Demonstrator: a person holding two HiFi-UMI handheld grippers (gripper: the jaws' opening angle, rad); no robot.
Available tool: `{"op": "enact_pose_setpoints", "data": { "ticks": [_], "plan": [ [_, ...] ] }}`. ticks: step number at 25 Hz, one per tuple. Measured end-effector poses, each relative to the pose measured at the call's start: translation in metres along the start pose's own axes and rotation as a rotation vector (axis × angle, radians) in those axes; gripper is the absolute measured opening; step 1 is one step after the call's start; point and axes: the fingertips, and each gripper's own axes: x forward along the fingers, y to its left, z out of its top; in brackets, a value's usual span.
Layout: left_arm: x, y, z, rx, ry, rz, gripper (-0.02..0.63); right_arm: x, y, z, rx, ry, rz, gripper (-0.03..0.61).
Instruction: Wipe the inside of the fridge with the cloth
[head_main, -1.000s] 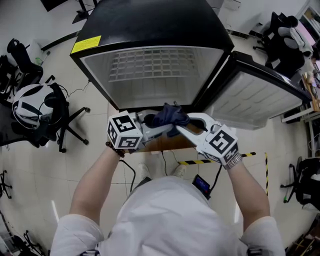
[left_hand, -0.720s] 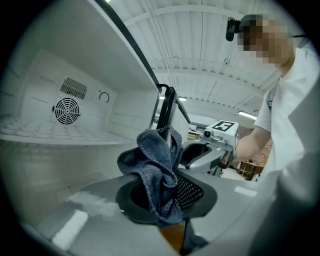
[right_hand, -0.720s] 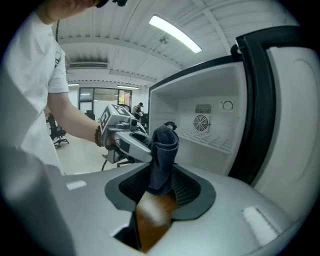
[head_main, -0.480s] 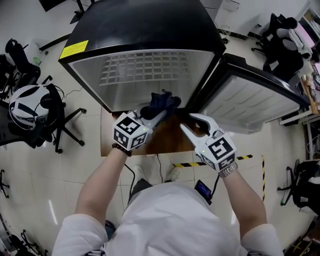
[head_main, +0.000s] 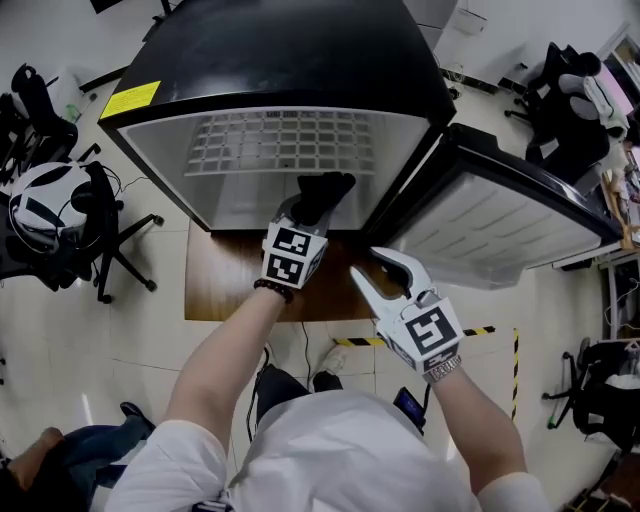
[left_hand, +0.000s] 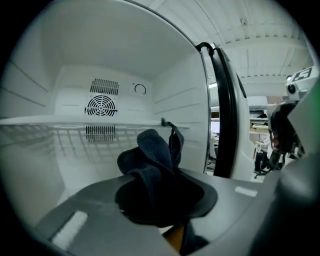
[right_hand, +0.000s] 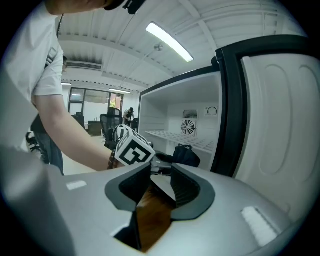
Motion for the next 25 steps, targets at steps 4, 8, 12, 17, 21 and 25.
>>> {"op": "enact_pose_setpoints", "data": {
  "ticks": [4,8,12,17,21,25],
  "plan": [
    [0.033,-0.004,-0.011,-0.032,0.024,0.056,0.077,-0.007,-0.013,0.004,0.012,-0.038,-0.019,0.110],
    [0.045,0.021,-0.024,-0.065,0.029,0.108,0.077,0.006,-0.004,0.009,-0.008,-0.056,-0.004,0.087],
    [0.060,0.034,-0.027,-0.077,0.026,0.131,0.077,0.011,-0.001,0.002,0.023,-0.041,0.005,0.074],
    [0.084,0.042,-0.026,-0.136,0.020,0.154,0.077,0.012,-0.002,-0.002,0.015,-0.055,0.023,0.067],
    [0.100,0.045,-0.021,-0.145,0.008,0.159,0.077,0.010,-0.004,-0.008,0.020,-0.048,0.025,0.063],
    [0.112,0.047,-0.019,-0.143,-0.010,0.159,0.077,0.006,-0.008,-0.016,0.030,-0.035,0.015,0.063]
  ]
}}
